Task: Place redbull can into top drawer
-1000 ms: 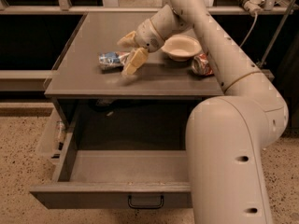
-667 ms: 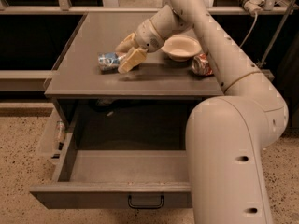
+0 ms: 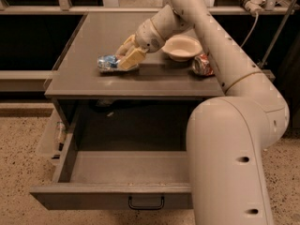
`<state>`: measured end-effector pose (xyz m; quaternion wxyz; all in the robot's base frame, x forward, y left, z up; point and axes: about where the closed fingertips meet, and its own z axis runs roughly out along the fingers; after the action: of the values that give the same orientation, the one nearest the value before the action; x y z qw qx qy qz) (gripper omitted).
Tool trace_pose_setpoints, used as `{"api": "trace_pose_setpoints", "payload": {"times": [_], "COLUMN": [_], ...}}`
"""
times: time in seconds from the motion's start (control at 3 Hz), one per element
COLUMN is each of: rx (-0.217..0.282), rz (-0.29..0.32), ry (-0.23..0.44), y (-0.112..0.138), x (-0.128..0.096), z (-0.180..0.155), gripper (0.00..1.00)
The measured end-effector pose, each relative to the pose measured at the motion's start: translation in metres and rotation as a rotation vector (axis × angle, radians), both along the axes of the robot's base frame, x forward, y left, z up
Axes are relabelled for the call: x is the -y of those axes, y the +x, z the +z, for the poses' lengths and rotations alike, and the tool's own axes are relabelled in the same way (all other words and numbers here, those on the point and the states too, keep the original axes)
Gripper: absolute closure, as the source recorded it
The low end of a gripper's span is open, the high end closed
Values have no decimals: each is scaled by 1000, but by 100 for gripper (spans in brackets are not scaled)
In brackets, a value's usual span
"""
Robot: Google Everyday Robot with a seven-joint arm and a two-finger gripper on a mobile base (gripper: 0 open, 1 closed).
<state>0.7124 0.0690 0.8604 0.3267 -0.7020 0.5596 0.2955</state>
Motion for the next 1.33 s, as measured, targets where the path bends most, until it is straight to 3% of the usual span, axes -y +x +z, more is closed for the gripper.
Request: {"api": "trace_pose_setpoints", "payload": {"times": [0.33,1.0,1.33], "rx": [0,-9,22], "rz": [0,-26,-149], "ry": [0,6,71], "y": [0,-9,-42], "x": [0,10,39], "z": [0,1,48], "gripper": [100,100,100]}}
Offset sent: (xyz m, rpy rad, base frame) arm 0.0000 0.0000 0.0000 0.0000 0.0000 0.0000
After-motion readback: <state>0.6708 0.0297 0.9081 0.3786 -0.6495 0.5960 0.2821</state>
